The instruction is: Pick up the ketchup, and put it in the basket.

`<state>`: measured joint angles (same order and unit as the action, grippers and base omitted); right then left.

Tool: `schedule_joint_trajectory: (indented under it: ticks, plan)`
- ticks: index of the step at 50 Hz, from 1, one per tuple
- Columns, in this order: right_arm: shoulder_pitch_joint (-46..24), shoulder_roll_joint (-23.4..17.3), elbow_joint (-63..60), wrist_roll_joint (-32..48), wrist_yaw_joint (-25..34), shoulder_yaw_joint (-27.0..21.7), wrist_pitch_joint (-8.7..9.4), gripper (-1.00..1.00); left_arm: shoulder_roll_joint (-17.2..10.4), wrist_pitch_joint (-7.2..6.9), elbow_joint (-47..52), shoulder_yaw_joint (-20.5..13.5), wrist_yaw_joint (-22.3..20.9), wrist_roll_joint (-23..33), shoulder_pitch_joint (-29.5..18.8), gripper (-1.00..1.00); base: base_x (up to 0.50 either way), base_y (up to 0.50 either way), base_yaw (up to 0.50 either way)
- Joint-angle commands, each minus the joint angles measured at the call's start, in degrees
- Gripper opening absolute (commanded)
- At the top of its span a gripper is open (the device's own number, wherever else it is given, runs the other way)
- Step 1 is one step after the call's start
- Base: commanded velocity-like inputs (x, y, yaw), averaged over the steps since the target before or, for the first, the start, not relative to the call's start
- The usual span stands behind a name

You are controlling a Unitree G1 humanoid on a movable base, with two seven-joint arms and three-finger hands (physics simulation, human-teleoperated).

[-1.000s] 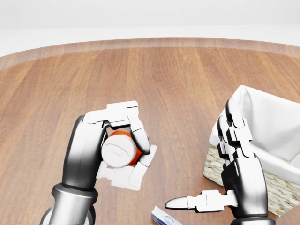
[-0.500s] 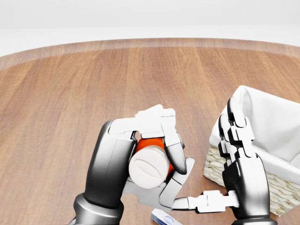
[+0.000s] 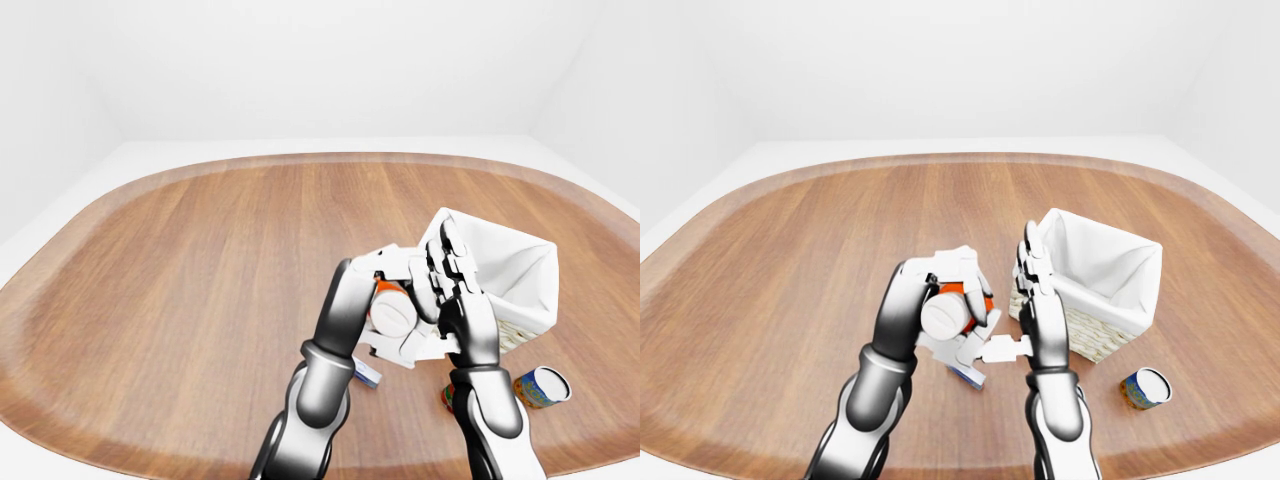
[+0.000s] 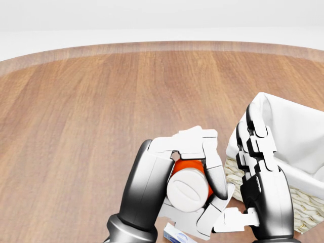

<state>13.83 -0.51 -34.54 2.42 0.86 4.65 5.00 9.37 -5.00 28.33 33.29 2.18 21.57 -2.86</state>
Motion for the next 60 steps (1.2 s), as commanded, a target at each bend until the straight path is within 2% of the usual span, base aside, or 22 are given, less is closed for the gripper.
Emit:
schedule_joint_trajectory:
  ticks: [1,28,34,35,36,37,42,60]
  plan:
    - [0.11,-0.09,-0.34,-0.25,0.11,-0.09,0.0,1.0,0.74,0.0,0.12,2.73,2.68,-2.47,0.25,-0.91,0.0,0.0,0.0]
    - [-0.24,0.05,-0.07,-0.18,0.26,-0.66,0.0,1.0,1.66,0.0,1.4,8.81,5.22,-2.27,0.72,-0.91,0.0,0.0,0.0]
    - [0.2,-0.18,0.34,1.95,-0.32,-0.75,0.0,1.0,1.67,0.0,1.23,8.96,5.46,-2.63,0.69,-0.91,0.0,0.0,0.0]
    - [0.6,0.01,0.09,0.64,0.27,-0.9,0.0,-1.0,1.39,0.0,1.3,9.32,5.45,-2.44,0.89,-0.84,0.0,0.0,0.0]
    - [0.73,-0.03,0.21,0.94,0.29,-0.74,0.0,-1.0,1.46,0.0,1.4,9.28,5.53,-2.38,0.94,0.17,0.0,0.0,0.0]
    - [0.64,0.03,0.24,0.98,0.21,-0.77,0.0,-1.0,1.37,0.0,1.46,9.32,5.31,-2.18,0.85,1.0,0.0,0.0,0.0]
    - [0.17,0.3,0.83,0.93,-0.38,-1.09,0.0,-1.0,1.23,0.0,3.02,8.09,4.95,-2.47,0.66,1.0,0.0,0.0,0.0]
    - [-0.26,0.17,2.47,2.1,-1.03,-0.4,-0.43,-1.0,0.25,0.0,3.43,7.33,5.17,-2.78,1.18,1.0,0.0,0.0,0.0]
